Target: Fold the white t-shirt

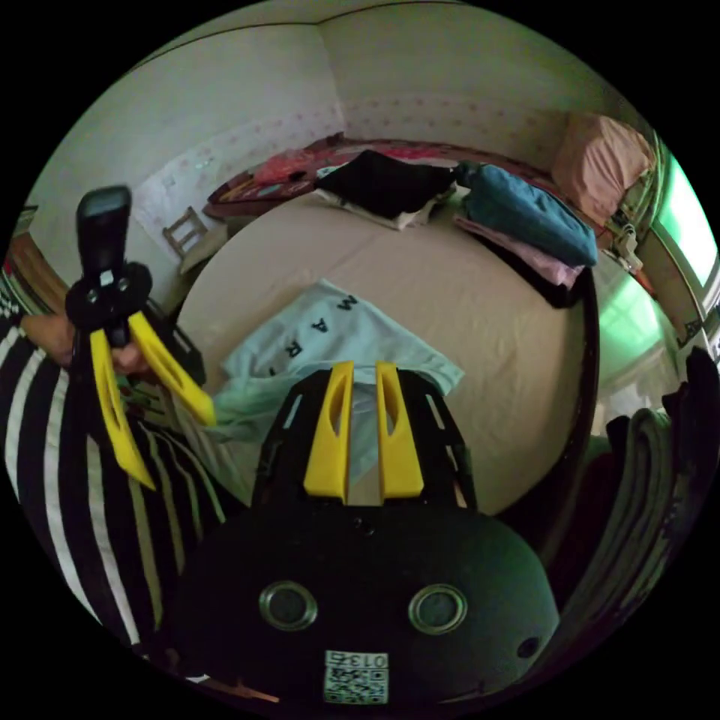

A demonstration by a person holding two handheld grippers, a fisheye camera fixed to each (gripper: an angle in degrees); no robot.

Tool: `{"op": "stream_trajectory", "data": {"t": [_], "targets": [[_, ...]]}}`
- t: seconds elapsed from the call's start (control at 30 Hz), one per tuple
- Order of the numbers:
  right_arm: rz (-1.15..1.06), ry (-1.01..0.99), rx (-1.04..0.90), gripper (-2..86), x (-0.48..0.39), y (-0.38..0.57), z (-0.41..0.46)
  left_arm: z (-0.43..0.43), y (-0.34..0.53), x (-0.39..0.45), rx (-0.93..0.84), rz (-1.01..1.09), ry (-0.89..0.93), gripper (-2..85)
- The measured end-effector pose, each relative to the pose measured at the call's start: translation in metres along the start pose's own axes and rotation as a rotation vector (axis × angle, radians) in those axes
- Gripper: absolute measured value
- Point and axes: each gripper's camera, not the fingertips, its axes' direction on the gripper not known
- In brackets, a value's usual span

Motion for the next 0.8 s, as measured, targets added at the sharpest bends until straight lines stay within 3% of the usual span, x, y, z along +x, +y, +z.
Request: {"op": "stream_trajectory", "data": {"t": [0.1, 0.2, 0.33, 0.47, 0.6, 0.73, 0.8], "targets": [[0.021, 0.064, -0.025, 3.3, -0.001, 0.017, 0.016, 0.019, -0.017, -0.029, 0.001, -0.039, 0.015, 12.9], [0.151, 0.091, -0.102, 3.1, 0.024, 0.033, 0.026, 0.06, -0.047, -0.047, -0.104, 0.004, 0.04, 14.7], [0.253, 0.159, -0.187, 3.7, 0.057, 0.058, 0.031, 0.107, -0.061, -0.058, -0.238, 0.008, 0.217, 16.9], [0.321, 0.155, -0.181, 5.9, 0.084, 0.067, 0.035, 0.079, -0.064, -0.042, -0.144, 0.106, 0.229, 16.6], [0.342, 0.101, -0.151, 7.3, 0.11, 0.054, 0.054, 0.045, -0.056, -0.048, -0.038, 0.106, 0.171, 14.9], [0.294, 0.108, -0.257, 2.5, 0.125, 0.038, 0.092, 0.035, -0.037, -0.079, -0.086, -0.02, -0.147, 14.5], [0.245, 0.178, -0.308, 1.9, 0.127, 0.035, 0.106, 0.035, -0.031, -0.089, -0.095, -0.064, -0.221, 14.6]]}}
